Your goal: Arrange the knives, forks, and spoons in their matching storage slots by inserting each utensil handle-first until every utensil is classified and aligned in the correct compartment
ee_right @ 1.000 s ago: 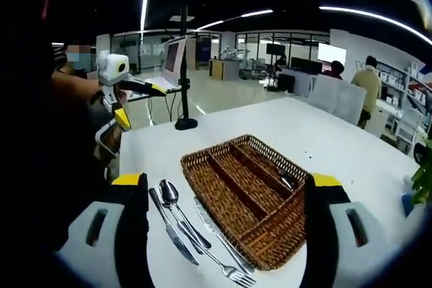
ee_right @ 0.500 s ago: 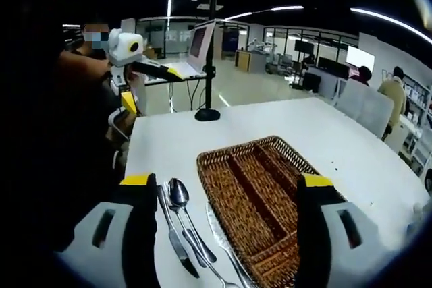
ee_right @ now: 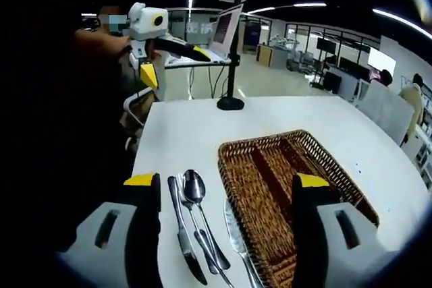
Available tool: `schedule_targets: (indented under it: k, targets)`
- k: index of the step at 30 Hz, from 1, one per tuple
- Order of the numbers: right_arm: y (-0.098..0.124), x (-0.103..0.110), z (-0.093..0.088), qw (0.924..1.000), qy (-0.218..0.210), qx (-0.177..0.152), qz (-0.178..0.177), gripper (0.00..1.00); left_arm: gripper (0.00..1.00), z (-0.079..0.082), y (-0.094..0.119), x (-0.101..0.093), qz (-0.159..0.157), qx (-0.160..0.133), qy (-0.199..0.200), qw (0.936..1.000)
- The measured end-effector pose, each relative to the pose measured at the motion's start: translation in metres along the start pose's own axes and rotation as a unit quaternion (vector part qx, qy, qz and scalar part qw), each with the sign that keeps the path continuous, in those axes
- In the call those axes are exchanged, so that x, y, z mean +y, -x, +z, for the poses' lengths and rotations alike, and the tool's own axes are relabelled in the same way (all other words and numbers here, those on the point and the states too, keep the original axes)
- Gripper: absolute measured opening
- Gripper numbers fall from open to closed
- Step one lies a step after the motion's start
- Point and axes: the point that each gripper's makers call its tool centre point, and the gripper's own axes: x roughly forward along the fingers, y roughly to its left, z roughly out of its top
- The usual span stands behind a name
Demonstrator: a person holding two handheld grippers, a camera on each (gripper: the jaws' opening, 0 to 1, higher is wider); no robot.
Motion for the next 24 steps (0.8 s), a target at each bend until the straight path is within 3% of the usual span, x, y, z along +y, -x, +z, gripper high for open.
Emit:
schedule_targets:
  k: [4,9,16,21,24]
  targets:
    - [-0.011,0.008,-0.016,0.9996,0.002,0.017,0.022,0.70,1.00,-0.002,0.000,-0.003,0.000,0.003,0.002,1.0000]
    - [-0.024,0.019,-0.025,0.9987,-0.015,0.023,0.044,0.67,1.00,-0.004,0.003,-0.005,0.002,0.006,0.003,1.0000]
    - [-0.036,0.029,-0.041,0.9965,-0.004,0.050,0.067,0.47,1.00,-0.011,0.008,-0.006,0.007,0.010,0.011,0.9999]
    - [-0.043,0.030,-0.052,0.9950,-0.011,0.064,0.076,0.42,1.00,-0.014,0.009,-0.006,0.008,0.011,0.015,0.9998]
    - [-0.048,0.028,-0.071,0.9914,0.037,0.099,0.077,0.35,1.00,-0.014,0.010,-0.005,0.008,0.009,0.018,0.9998]
